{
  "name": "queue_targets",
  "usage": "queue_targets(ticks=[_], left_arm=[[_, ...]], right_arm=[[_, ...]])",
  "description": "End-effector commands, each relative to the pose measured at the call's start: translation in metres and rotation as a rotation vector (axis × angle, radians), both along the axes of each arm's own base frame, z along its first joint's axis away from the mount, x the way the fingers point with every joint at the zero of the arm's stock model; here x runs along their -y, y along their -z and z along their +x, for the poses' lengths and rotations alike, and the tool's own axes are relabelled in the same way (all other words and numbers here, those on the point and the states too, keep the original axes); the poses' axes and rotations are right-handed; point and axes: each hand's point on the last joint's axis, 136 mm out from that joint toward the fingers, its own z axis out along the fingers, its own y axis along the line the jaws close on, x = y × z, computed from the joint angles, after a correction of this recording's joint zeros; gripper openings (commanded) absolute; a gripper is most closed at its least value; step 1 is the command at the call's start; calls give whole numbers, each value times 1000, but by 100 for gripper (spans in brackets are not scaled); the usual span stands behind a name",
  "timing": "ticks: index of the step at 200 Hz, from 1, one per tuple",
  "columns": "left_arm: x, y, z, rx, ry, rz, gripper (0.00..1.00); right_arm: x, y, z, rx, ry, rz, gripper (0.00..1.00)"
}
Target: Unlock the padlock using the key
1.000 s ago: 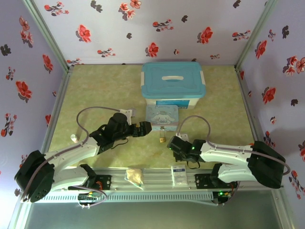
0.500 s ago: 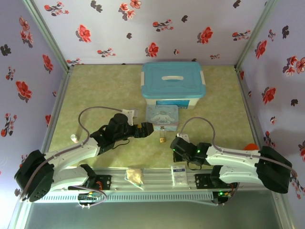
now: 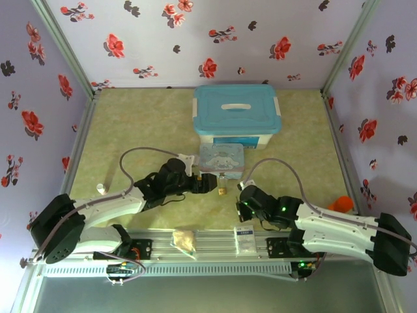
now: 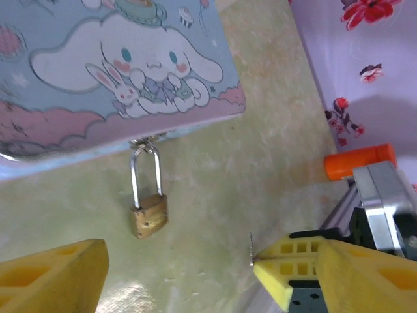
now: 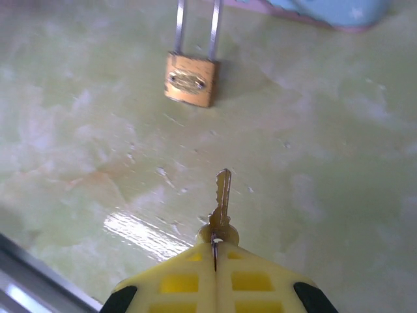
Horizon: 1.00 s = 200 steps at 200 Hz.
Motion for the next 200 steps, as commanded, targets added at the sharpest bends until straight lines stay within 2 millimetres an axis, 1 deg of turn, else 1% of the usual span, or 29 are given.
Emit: queue_targets(ticks=[1, 9, 21, 35, 44, 59, 89, 111, 140, 156, 169, 186, 200], left_arm=[[21, -37, -12, -49, 30, -184, 81], [22, -43, -17, -55, 32, -222, 81], [22, -45, -22, -60, 40, -231, 81], [19, -35, -24, -59, 50, -173, 80], [18, -27, -24, -64, 54, -137, 78], [19, -19, -25, -86, 58, -127, 75], [21, -15, -25, -98, 55, -151, 66], [24, -7, -24, -117, 54, -144, 48], [25, -2, -26, -134, 56, -172, 46], [24, 0, -27, -140, 57, -168, 39], [24, 1, -29, -144, 61, -169, 35], [22, 7, -30, -150, 61, -149, 33], [22, 9, -30, -151, 62, -145, 24]], right_arm=[[-23, -36, 3, 101, -97, 102, 0], [-29, -42, 1, 118, -127, 137, 0], [-34, -47, -1, 142, -153, 171, 0], [-39, -55, -2, 169, -184, 190, 0], [-42, -60, -1, 184, -193, 191, 0], [-48, -65, 0, 199, -213, 181, 0], [-59, -69, 3, 223, -238, 163, 0], [-68, -71, 4, 234, -246, 168, 0], [-73, -69, 8, 248, -235, 160, 0], [-75, -69, 10, 258, -225, 168, 0], [-76, -69, 12, 265, -222, 170, 0], [-76, -70, 13, 273, -217, 174, 0], [-76, -68, 13, 272, -215, 175, 0]])
